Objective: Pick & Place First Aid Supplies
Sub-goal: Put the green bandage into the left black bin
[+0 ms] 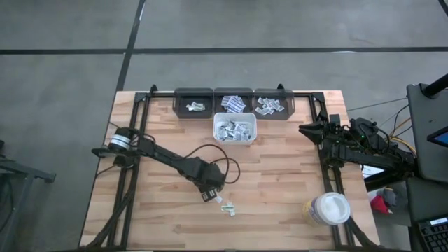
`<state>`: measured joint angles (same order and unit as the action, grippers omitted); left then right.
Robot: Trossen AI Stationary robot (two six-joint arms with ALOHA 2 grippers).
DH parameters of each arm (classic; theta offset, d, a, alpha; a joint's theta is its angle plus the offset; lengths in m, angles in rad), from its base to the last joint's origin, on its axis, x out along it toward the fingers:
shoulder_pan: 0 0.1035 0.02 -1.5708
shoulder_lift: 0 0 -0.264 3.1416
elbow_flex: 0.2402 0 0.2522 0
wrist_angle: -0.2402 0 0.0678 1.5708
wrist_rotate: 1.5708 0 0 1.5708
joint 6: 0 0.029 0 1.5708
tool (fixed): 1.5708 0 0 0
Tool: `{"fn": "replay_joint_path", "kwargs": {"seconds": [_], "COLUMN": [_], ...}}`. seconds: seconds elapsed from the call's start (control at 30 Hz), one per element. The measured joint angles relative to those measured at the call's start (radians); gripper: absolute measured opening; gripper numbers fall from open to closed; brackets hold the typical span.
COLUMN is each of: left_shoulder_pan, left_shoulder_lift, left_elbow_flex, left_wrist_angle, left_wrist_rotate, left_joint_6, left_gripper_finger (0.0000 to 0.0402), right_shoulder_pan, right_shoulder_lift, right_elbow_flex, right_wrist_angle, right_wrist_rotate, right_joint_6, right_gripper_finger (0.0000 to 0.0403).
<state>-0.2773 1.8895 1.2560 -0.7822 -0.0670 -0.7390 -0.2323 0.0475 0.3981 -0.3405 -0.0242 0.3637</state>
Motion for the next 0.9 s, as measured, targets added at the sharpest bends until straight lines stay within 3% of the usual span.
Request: {"fn": "replay_joint_path", "kwargs": {"seconds": [0.47,0.9], "left_shoulder_pan": [0.001,0.008], "left_shoulder_lift": [0.017,-0.033], "left_elbow_flex": [0.002,0.000], "left_wrist_angle": [-0.062,-0.084], "left_wrist_rotate": [-0.056,-0.066], "left_joint_6": [-0.049,-0.072], "left_gripper_finger": [0.0131,0.0131], "right_shoulder_pan": [0.000,0.000], "right_shoulder_lift": [0.000,0.000], "right_elbow_flex": [0.000,0.000], "right_wrist_angle": [0.000,0.000], "right_wrist_rotate": [0.000,0.000], "right_joint_6": [0.000,0.000], "right_gripper_finger": [0.0091,0.0068]}}
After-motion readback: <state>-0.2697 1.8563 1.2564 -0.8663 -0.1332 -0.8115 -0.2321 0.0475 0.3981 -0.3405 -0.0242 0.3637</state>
